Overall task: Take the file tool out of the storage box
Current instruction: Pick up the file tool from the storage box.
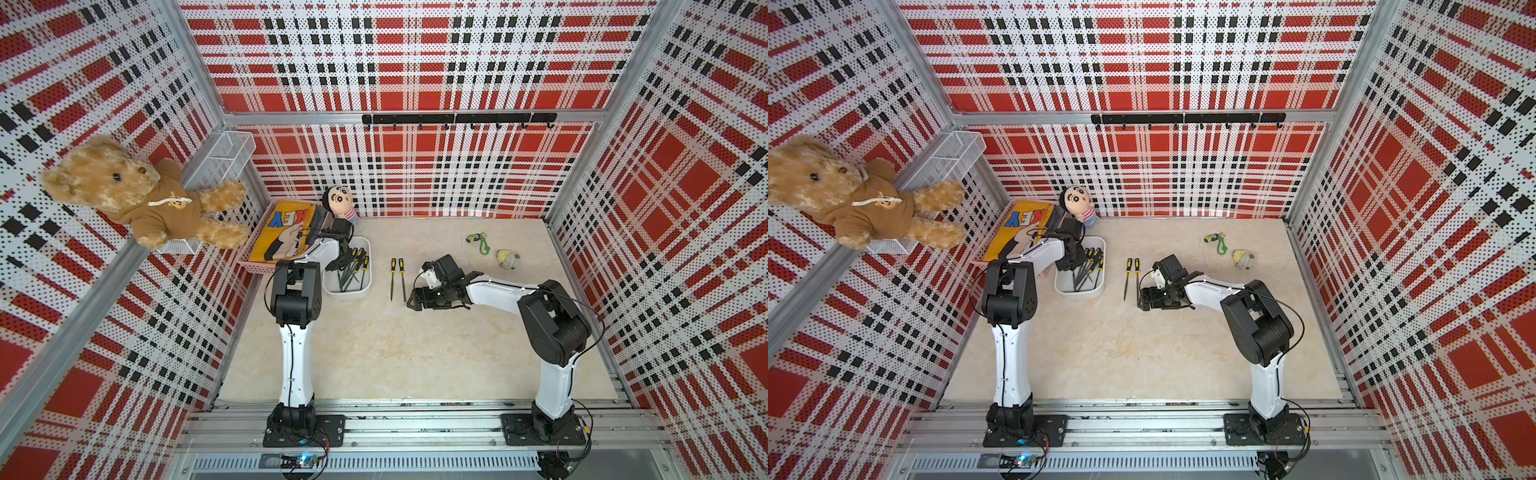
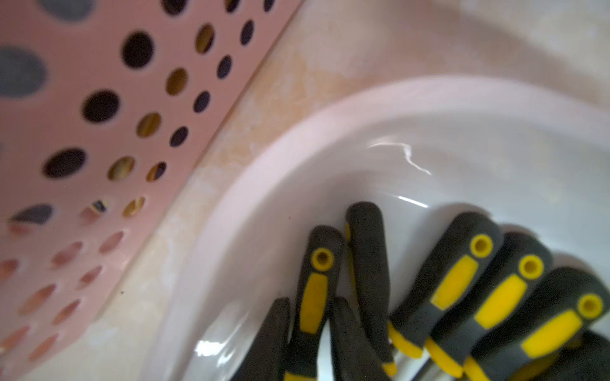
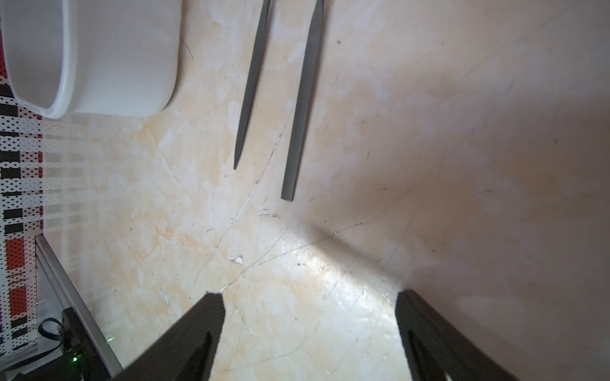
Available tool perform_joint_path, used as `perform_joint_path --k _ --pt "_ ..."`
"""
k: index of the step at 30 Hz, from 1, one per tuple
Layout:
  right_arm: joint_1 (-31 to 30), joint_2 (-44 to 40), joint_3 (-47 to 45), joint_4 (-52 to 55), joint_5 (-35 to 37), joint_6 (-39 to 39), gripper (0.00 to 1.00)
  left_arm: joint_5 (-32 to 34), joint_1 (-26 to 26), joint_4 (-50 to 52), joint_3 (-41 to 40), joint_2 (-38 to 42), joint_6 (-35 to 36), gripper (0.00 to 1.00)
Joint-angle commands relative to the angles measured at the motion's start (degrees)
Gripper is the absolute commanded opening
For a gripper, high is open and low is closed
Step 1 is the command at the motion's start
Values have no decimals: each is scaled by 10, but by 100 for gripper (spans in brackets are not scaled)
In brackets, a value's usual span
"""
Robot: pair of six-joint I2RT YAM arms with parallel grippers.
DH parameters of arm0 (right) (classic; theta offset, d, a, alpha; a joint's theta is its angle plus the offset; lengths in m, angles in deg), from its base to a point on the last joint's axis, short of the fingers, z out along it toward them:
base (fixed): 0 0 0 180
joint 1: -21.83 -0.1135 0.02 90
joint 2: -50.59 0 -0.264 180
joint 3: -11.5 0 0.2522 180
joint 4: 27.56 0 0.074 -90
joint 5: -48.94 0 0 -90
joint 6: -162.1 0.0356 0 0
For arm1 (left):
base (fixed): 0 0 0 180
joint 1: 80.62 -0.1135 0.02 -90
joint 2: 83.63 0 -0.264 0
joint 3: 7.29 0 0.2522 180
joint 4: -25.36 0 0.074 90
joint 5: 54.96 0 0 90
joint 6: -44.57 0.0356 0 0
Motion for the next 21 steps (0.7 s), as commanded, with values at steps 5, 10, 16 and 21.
perform_joint_path --k 5,10,16,21 --pt "-7 12 4 2 3 -4 89 -21 -3 56 -13 -15 0 0" --pt "-9 11 4 -2 5 -3 89 4 4 68 28 12 0 0" --pt "-10 -15 -13 -25 16 3 89 17 30 90 97 44 3 0" --pt "-5 -90 -53 -65 60 8 90 27 69 131 176 36 10 0"
